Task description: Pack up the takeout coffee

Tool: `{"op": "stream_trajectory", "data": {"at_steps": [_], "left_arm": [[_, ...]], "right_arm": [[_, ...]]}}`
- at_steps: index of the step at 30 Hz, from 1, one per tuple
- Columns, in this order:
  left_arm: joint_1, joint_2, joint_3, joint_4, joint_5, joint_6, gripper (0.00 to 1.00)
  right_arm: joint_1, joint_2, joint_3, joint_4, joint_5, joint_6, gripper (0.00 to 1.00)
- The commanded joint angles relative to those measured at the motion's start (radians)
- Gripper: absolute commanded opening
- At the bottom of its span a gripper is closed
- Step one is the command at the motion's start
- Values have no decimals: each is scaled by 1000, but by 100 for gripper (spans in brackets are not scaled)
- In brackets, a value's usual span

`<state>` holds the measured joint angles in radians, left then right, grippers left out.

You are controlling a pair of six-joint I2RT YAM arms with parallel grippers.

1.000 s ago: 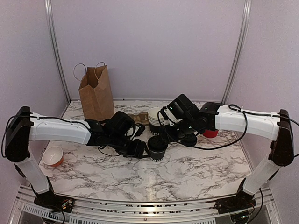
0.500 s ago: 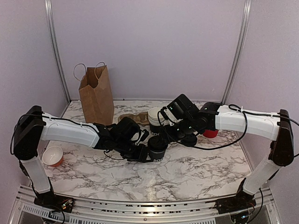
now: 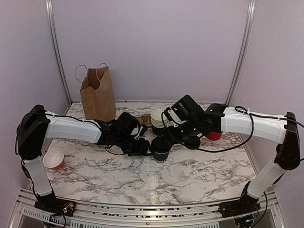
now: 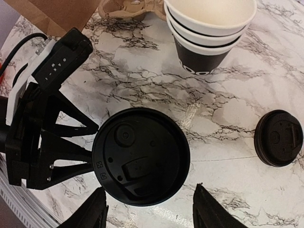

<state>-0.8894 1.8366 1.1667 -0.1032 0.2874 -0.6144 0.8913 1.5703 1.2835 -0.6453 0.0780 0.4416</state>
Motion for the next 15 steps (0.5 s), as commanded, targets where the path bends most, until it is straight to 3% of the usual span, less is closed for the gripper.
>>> {"op": "stream_trajectory", "data": {"at_steps": [1, 15], "left_arm": [[24, 31, 44, 8, 1, 27, 58], [81, 82, 110, -18, 13, 67, 57]], "right_arm": [[-9, -33, -5, 12, 10, 10, 60], [-9, -36, -8, 11, 8, 11, 60]]}}
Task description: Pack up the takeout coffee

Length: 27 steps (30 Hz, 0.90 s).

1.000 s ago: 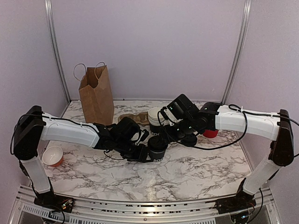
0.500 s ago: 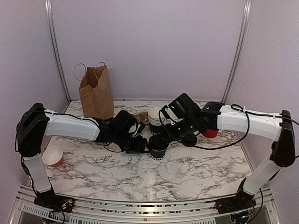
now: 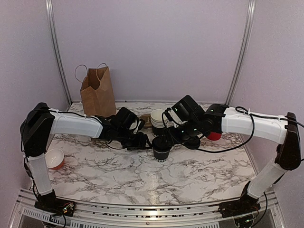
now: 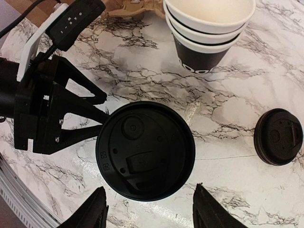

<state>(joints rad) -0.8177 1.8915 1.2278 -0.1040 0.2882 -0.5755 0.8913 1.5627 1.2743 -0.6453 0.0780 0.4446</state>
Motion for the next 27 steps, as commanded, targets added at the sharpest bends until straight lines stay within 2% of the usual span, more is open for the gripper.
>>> {"op": "stream_trajectory", "data": {"at_steps": [1, 16, 27], "left_arm": [[11, 31, 56, -19, 12, 29, 57], [20, 72, 128, -43, 19, 44, 57], [22, -32, 89, -75, 7, 50, 54]], "right_arm": [[-9, -29, 1, 10, 9, 6, 60], [-9, -31, 7, 0, 17, 2, 60], [-12, 21, 31, 14, 14, -15, 60]]}}
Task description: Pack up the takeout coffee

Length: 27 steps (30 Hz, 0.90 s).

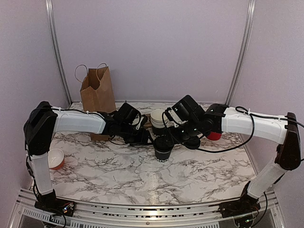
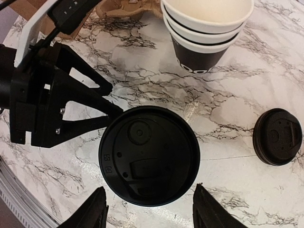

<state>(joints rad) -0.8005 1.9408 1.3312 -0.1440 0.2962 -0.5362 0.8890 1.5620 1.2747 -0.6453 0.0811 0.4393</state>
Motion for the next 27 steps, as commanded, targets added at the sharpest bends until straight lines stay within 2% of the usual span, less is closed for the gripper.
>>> {"op": "stream_trajectory", "data": {"at_steps": [1, 6, 18, 23, 27], "left_arm": [[4, -93, -21, -36, 0, 8, 54], [-2, -152, -50, -36, 9, -9, 50], [-65, -236, -10, -43, 12, -40, 20], [-101, -218, 21, -44, 11, -43, 16], [-130, -170, -27, -23, 12, -56, 15]], "right_arm": [[-12, 23, 29, 11, 15, -10, 60], [-34, 18, 6, 18, 23, -7, 56], [-33, 49, -15, 21, 12, 0, 49], [-34, 49, -22, 19, 12, 3, 48], [-34, 53, -24, 22, 8, 4, 48]]}}
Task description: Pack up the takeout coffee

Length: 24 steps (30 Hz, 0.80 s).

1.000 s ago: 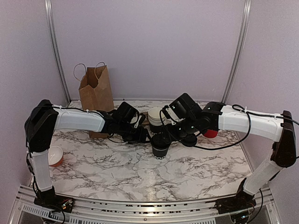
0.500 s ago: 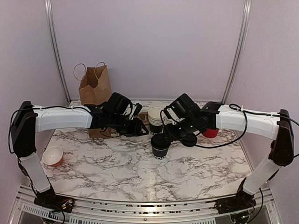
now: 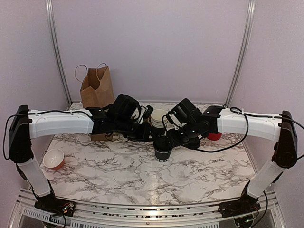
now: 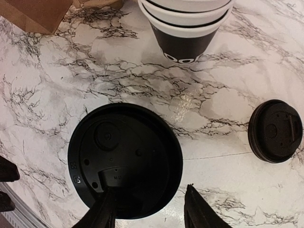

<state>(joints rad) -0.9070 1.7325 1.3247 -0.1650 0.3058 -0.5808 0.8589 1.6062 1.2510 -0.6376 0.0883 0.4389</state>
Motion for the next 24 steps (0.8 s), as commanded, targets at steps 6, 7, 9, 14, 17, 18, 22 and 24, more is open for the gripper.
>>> {"op": "stream_trajectory", "data": {"at_steps": [6, 7, 9, 14, 17, 18, 22, 24], "left_arm": [[-44, 154, -118, 79, 11, -40, 13], [-44, 159, -123, 80, 9, -40, 13], [-44, 137, -127, 80, 1, -37, 13], [-41, 60, -100, 40, -25, -13, 14], [-40, 13, -79, 17, -30, -6, 15], [-40, -1, -72, 11, -34, -4, 15], [-39, -50, -40, -10, -58, -1, 16], [-40, -62, -23, -16, -82, 3, 16]], "right_arm": [[-3, 13, -10, 18, -5, 8, 48], [-3, 14, -11, 18, -5, 8, 48], [-3, 14, -13, 17, -8, 9, 48], [-2, 15, -15, 21, -9, 11, 48], [-3, 18, -12, 23, -10, 11, 48], [-2, 18, -13, 24, -11, 11, 47], [-2, 22, -12, 26, -12, 11, 48], [-2, 23, -12, 26, -13, 11, 48]]}}
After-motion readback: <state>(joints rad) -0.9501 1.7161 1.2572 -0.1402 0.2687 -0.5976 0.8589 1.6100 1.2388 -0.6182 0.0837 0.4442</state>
